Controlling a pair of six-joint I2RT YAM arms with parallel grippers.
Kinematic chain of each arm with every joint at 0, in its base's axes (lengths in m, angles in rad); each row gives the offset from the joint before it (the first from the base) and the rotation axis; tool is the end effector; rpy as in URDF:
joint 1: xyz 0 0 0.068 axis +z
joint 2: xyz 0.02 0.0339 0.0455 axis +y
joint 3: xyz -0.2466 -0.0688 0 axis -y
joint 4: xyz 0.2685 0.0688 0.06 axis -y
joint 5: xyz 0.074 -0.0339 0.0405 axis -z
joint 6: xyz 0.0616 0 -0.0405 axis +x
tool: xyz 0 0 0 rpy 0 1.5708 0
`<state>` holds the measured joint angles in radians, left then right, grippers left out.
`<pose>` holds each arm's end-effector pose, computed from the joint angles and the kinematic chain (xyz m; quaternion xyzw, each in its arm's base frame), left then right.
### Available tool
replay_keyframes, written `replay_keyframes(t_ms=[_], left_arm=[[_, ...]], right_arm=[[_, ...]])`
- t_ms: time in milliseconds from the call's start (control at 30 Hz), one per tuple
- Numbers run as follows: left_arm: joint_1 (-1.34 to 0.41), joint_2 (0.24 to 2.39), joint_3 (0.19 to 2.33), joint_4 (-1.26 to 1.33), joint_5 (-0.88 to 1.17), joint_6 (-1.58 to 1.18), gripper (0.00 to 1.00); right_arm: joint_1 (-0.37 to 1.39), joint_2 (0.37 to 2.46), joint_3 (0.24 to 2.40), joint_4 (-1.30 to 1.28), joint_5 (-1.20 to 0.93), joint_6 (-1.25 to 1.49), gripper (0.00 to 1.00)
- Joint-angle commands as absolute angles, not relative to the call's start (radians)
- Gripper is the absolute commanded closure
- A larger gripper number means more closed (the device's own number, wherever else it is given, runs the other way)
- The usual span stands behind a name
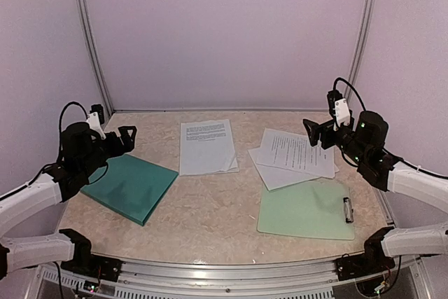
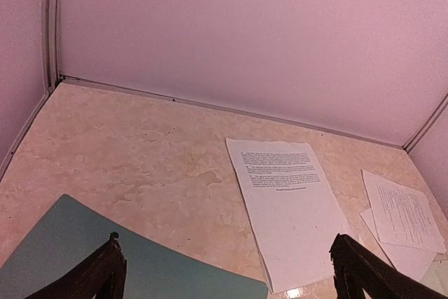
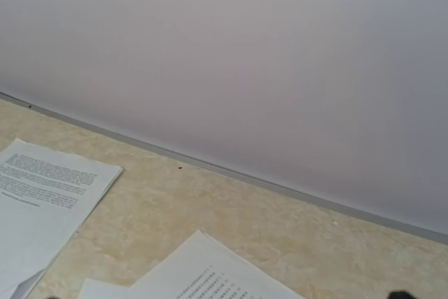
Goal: Put the files into the folder
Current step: Pick up the folder from the center of the board.
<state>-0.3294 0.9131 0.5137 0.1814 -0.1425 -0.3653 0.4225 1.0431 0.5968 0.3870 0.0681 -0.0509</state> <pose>0.2600 -0.0796 0.2303 -0.0585 0.7769 -0.1603 0.6060 0.2746 0.1188 0.2568 -0.1479 0.7125 0.1023 0.6782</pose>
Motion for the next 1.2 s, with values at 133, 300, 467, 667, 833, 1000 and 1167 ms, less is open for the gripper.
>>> replay_keyframes(t_ms=[133, 300, 467, 667, 833, 1000, 1167], left_arm=[[-0.343, 0.896, 0.532, 0.156, -0.177, -0.342, 0.01], [-0.346, 0.896, 0.529, 0.155, -0.195, -0.354, 0.01], [-0.351, 0.864, 0.542, 0.076, -0.280, -0.453, 0.01], [-0.364, 0.773, 0.567, -0.215, -0.357, -0.641, 0.01], [-0.373, 0.799, 0.598, -0.542, -0.427, -0.917, 0.01], [-0.408, 0.915, 0.636, -0.791, -0.493, -1.096, 0.01], [-0.436, 0.989, 0.624, -0.727, -0.428, -1.055, 0.03]], right_arm=[[0.428, 1.040, 0.608, 0.350, 0.079, -0.042, 0.01], [0.431, 1.047, 0.625, 0.329, 0.099, -0.041, 0.01], [0.460, 1.045, 0.665, 0.275, 0.141, -0.052, 0.01], [0.530, 1.057, 0.699, 0.218, 0.208, -0.078, 0.01], [0.555, 1.135, 0.724, 0.186, 0.210, -0.069, 0.01], [0.594, 1.213, 0.747, 0.160, 0.213, -0.071, 0.01], [0.596, 1.240, 0.737, 0.159, 0.135, -0.041, 0.01]])
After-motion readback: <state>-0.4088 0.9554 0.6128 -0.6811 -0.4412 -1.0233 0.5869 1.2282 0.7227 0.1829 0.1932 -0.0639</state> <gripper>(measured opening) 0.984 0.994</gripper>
